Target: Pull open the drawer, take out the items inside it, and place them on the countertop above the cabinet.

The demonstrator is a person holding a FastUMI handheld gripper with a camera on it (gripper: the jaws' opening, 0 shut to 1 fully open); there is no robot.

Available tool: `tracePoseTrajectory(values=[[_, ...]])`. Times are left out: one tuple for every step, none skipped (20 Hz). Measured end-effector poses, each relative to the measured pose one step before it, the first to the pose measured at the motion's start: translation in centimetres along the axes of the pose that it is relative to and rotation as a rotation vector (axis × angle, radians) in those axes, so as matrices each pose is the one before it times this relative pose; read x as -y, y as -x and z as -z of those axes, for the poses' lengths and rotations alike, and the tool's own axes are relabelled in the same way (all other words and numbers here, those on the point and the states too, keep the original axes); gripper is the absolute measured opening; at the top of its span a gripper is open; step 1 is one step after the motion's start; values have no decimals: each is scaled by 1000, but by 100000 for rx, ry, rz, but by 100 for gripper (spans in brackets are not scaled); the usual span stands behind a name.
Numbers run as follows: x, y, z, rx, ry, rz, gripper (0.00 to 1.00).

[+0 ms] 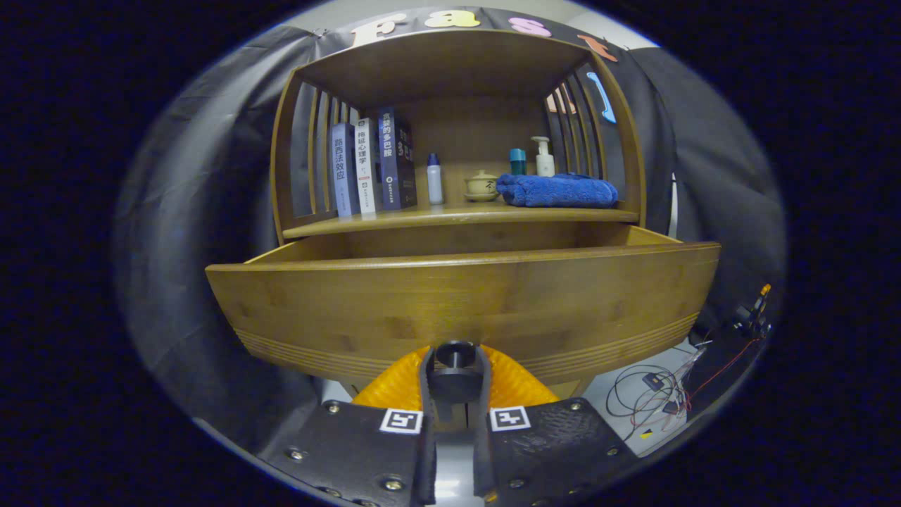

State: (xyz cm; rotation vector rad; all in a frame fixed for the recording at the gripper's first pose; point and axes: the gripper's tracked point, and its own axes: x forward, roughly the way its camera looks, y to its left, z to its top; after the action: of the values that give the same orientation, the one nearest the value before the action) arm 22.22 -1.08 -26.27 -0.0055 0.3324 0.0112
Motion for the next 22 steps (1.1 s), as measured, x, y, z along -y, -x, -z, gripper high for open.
tracePoseTrajectory(values=[[-122,-54,-107,-441,410,-524,21],[-92,-180,-574,1790,915,-521,21],[200,69,274,-741,1391,321,21],[149,-77,-211,211,514,214,21],[82,175,231,-312,593,147,21],[102,-73,-12,21,-106,-70,21],[-220,58,82,-145,-708,-319,21],[-111,53,79,240,-1114,-142,21],[-25,-90,-37,85,-324,322,21],[152,-12,-126,-471,-63,234,21],[-1,50,222,-1277,-871,-477,21],[21,168,128,-2136,-1645,-400,26],[75,151,-472,-20,-1822,-1192,31],[-44,699,-1042,2028,-1737,-437,45],[-304,23,-926,2190,319,-741,58],[-73,445,-1025,1791,2469,769,72],[271,806,-1248,1710,3687,1664,85],[54,486,-1352,1967,3736,585,98],[-196,225,-1339,1820,3196,333,99],[-122,111,-1469,1451,2110,95,99],[-197,164,-1240,1405,1100,-409,99],[-408,99,-1455,1951,1,-1157,99]])
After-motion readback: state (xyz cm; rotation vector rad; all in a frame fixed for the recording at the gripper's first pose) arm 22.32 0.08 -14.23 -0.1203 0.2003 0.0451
